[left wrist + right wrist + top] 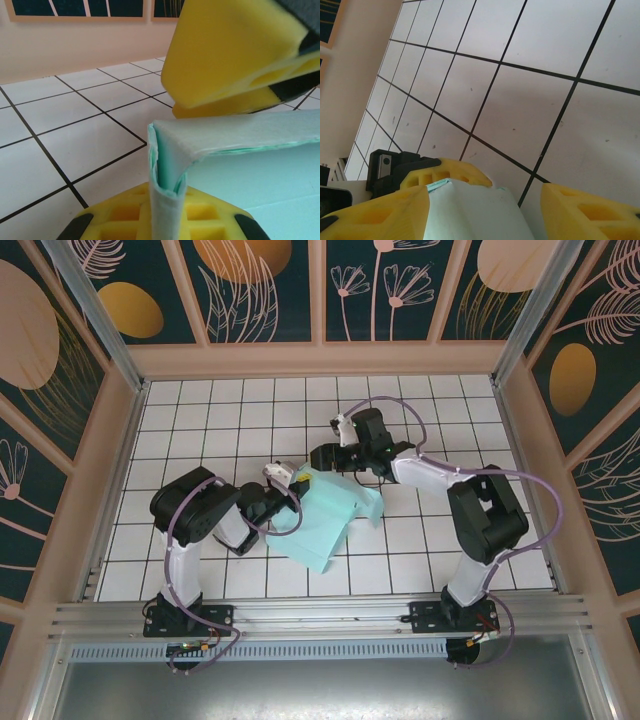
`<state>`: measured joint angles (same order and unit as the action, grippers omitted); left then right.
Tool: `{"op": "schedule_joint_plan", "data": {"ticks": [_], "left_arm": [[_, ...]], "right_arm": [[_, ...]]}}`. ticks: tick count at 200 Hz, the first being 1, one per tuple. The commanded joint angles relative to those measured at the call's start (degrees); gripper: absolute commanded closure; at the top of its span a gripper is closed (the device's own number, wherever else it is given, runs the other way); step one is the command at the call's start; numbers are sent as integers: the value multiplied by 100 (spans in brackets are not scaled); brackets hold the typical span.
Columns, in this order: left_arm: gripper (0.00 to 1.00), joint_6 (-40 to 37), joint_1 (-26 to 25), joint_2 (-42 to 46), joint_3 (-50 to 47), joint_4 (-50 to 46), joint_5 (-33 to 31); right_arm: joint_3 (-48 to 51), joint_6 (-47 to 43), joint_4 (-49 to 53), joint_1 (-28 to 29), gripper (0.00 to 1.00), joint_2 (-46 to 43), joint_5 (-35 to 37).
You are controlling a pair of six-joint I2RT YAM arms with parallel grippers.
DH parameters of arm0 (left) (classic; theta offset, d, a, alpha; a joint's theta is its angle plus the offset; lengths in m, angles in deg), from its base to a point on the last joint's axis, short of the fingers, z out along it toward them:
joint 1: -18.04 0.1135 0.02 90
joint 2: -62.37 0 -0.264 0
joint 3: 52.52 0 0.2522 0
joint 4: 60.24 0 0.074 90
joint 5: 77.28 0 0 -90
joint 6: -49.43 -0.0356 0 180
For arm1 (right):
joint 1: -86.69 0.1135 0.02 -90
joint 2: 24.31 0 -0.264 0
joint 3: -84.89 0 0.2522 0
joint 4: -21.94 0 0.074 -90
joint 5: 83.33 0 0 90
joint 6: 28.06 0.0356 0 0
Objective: Fold the paper box
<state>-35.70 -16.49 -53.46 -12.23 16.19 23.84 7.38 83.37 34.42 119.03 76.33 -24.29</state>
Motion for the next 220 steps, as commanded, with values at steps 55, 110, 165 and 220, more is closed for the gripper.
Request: {"op": "schedule_joint_plan", "data": {"ticks": [55, 110, 165, 220], "left_arm": [[89, -307, -29, -252, -160, 166, -187], [87, -201, -35, -118, -231, -8, -327], [74, -64, -35, 58, -458, 0, -378], [73, -29, -30, 275, -643, -59, -400]], "right_arm": [[126, 63, -343, 308, 45, 439, -238], [474, -134, -410, 374, 50, 342, -82], [435, -487, -23, 551, 51, 257, 508], [551, -562, 62, 563, 50, 235, 784]]}}
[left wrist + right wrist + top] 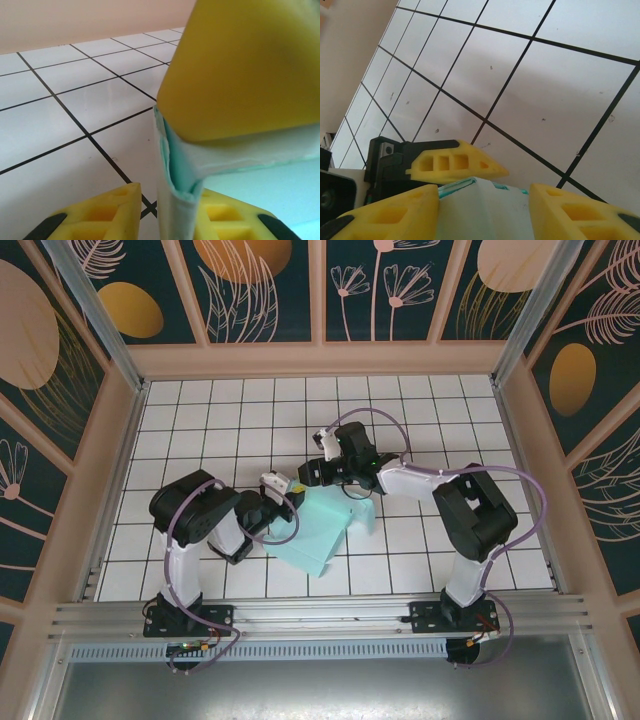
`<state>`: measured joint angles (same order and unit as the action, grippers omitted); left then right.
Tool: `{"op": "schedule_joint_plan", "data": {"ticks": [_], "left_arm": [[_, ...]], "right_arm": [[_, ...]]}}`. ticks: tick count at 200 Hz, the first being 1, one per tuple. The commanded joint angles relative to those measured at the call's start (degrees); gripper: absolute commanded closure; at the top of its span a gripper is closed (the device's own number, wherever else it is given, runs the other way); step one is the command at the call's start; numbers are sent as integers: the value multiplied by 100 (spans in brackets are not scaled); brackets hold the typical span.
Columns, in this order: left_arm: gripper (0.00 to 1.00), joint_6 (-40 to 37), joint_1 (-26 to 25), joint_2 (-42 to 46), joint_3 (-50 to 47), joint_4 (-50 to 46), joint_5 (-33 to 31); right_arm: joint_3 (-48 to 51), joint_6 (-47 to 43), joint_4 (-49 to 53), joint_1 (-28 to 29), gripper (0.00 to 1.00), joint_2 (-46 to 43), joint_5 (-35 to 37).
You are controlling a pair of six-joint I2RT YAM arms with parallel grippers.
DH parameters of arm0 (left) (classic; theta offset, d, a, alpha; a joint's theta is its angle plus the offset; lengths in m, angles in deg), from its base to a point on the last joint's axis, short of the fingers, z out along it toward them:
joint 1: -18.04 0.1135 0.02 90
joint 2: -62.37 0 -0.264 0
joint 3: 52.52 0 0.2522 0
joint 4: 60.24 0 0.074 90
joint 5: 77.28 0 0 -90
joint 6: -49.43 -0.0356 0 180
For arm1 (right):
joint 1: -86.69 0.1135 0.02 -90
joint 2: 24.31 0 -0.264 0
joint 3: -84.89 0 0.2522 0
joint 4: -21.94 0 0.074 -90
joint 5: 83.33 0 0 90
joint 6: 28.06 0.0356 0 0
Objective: Fold the paper box
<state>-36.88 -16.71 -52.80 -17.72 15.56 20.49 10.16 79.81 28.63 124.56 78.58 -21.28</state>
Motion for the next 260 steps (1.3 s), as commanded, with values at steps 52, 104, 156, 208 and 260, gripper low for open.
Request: {"op": "schedule_joint_plan", "data": {"ticks": [52, 104, 156, 208, 260], "left_arm": [[100, 82, -6, 202, 161, -672, -10], [91, 37, -9, 144, 245, -668, -293], [100, 61, -9, -16, 366, -791, -508], [100, 177, -15, -114, 375, -723, -883], [100, 290, -14, 139, 104, -164, -645]], "right_arm": [[357, -147, 515, 49, 51, -111, 404], [428, -18, 402, 154, 51, -232, 370], [401, 92, 362, 309, 51, -182, 384], [448, 605, 55, 511, 49, -351, 261], [851, 762, -482, 29, 40, -1220, 663]]}}
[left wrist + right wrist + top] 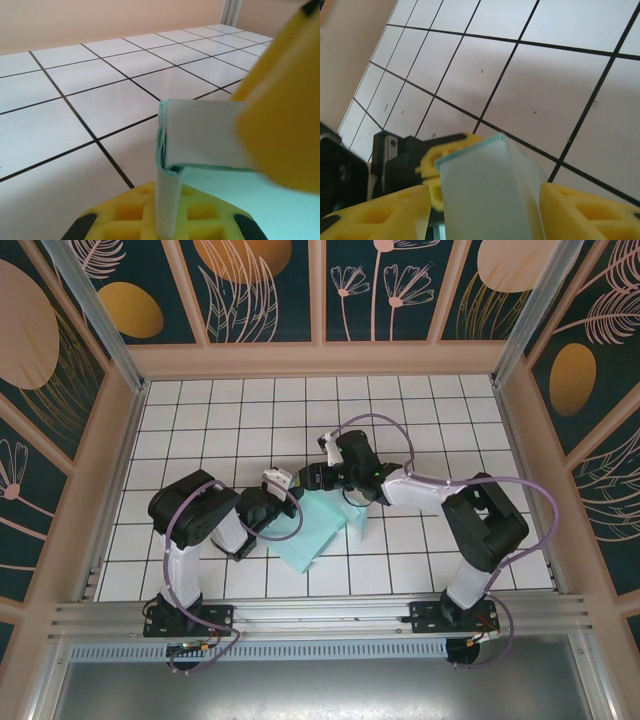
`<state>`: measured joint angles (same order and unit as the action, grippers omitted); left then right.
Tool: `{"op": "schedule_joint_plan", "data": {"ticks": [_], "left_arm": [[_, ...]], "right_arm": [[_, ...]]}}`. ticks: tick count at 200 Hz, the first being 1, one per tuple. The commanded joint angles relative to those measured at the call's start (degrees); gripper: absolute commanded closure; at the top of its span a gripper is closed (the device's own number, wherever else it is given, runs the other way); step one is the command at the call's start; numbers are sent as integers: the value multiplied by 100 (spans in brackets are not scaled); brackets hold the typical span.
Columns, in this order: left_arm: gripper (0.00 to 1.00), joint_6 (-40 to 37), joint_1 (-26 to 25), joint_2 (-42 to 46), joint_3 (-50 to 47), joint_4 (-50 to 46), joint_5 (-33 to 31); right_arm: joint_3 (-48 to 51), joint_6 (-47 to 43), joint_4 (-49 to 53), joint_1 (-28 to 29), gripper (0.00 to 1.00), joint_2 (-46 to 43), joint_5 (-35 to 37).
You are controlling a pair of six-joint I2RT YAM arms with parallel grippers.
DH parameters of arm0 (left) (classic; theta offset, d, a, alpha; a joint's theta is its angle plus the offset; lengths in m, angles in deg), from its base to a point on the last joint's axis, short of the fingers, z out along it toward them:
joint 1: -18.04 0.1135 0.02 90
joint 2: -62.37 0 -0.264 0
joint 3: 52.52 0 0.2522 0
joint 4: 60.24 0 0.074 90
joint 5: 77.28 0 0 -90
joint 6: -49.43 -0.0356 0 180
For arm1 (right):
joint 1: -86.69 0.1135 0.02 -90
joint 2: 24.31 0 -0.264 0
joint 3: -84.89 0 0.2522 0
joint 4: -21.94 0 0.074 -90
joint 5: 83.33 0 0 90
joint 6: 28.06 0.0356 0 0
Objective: Fold the paper box
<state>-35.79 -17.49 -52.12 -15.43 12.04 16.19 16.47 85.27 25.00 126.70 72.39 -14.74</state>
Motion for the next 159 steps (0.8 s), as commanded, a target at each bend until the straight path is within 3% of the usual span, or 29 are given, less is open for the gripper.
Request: {"op": "schedule_joint_plan", "data": {"ticks": [1, 54, 84, 133, 159], "left_arm": [[100, 181, 68, 78, -131, 195, -192], [100, 435, 70, 434, -94, 352, 743], [100, 818, 71, 597, -18, 557, 1279], [100, 1109, 67, 716, 110, 544, 1055], [100, 1240, 71, 744, 273, 297, 895]], "right_arm": [[232, 220, -127, -195, 40, -627, 16], [641, 336, -63, -1054, 43, -1166, 122], [775, 136, 19, -1294, 49, -1012, -467], [1034, 204, -628, -1092, 60, -989, -1321], [1106, 439, -1175, -899, 61, -898, -1607]]}}
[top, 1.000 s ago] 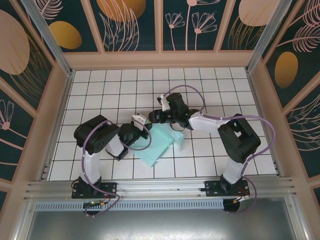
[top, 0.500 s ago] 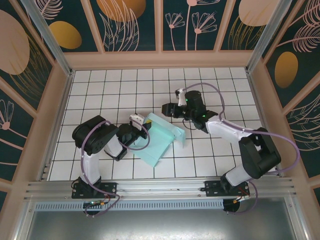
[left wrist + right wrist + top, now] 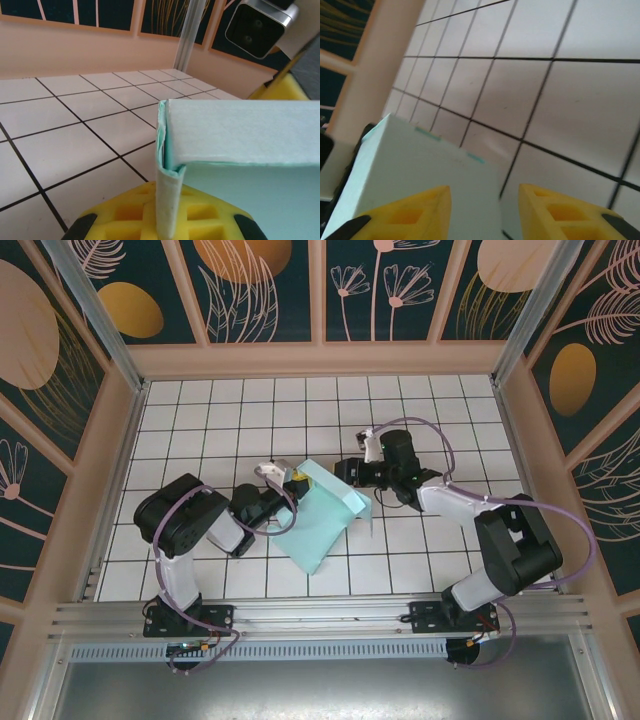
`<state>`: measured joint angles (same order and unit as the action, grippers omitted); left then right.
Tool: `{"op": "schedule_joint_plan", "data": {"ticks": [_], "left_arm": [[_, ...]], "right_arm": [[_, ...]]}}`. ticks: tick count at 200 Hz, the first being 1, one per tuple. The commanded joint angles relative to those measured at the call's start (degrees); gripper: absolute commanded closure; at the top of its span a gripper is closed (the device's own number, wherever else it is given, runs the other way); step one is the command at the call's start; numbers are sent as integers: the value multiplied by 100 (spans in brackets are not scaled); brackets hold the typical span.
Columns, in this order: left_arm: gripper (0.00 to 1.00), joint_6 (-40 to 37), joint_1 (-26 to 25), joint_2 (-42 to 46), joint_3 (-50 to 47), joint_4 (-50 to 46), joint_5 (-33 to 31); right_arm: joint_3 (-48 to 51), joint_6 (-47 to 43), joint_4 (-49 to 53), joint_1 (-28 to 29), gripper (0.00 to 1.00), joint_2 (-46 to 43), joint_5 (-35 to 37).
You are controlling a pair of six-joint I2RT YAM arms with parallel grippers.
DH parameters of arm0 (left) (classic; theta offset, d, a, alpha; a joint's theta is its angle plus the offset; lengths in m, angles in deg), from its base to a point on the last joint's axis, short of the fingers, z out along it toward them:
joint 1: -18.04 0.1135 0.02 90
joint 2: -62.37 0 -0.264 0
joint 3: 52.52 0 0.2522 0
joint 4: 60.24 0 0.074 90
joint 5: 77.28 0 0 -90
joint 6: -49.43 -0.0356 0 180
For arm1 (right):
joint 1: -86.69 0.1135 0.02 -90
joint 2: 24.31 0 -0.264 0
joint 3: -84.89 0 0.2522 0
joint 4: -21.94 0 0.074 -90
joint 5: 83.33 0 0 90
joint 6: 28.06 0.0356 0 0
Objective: Fold the paper box
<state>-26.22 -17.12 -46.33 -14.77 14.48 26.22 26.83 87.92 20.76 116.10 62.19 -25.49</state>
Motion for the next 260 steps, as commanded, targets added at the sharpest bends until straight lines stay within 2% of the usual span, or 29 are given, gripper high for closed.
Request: {"op": "schedule_joint_plan", "data": {"ticks": [1, 75, 118, 163, 185, 219, 260], "left_arm": [[100, 285, 35, 165, 214, 45, -118], [100, 481, 31, 208, 432, -231, -372], [100, 467, 33, 272, 330, -203, -466], [100, 459, 35, 353, 199, -191, -677], [100, 463, 35, 369, 164, -151, -714], [100, 551, 28, 348, 226, -103, -616], [100, 570, 31, 338, 326, -179, -603]], "right_arm": [[70, 182, -766, 162, 61, 131, -543], [149, 1117, -2191, 820, 63, 685, -939], [188, 799, -1626, 448, 63, 387, -571], [261, 327, -839, -89, 56, -123, 64], [348, 267, -789, -222, 56, -291, 218], [414, 422, -1106, -134, 60, -51, -85], [216, 408, -1374, 390, 61, 356, -386]]}}
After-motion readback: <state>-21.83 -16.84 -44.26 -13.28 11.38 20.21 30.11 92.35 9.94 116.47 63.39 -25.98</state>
